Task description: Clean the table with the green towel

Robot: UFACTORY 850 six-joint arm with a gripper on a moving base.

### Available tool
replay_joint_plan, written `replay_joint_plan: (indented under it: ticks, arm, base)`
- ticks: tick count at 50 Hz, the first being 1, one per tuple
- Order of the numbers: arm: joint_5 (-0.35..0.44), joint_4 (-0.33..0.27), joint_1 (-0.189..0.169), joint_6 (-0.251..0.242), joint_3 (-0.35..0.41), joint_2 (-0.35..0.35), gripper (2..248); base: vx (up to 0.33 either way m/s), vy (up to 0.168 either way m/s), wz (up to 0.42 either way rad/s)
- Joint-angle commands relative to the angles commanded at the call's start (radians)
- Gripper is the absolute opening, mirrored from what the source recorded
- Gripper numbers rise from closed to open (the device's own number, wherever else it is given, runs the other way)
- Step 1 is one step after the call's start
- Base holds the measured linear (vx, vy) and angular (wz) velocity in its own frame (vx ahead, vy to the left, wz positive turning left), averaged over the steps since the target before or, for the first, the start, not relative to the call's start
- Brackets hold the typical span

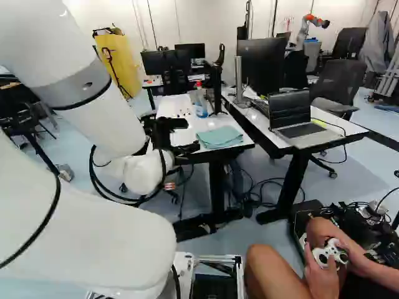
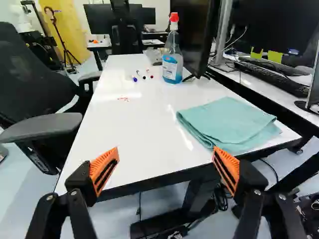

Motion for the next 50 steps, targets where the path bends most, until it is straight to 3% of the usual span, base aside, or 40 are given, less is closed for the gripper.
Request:
replay_joint_plan:
  ticks: [50]
  arm:
    - [-0.001, 0.000, -0.015, 0.000, -0.014, 0.018, 247]
  base:
    - [0.000, 0.000, 0.000]
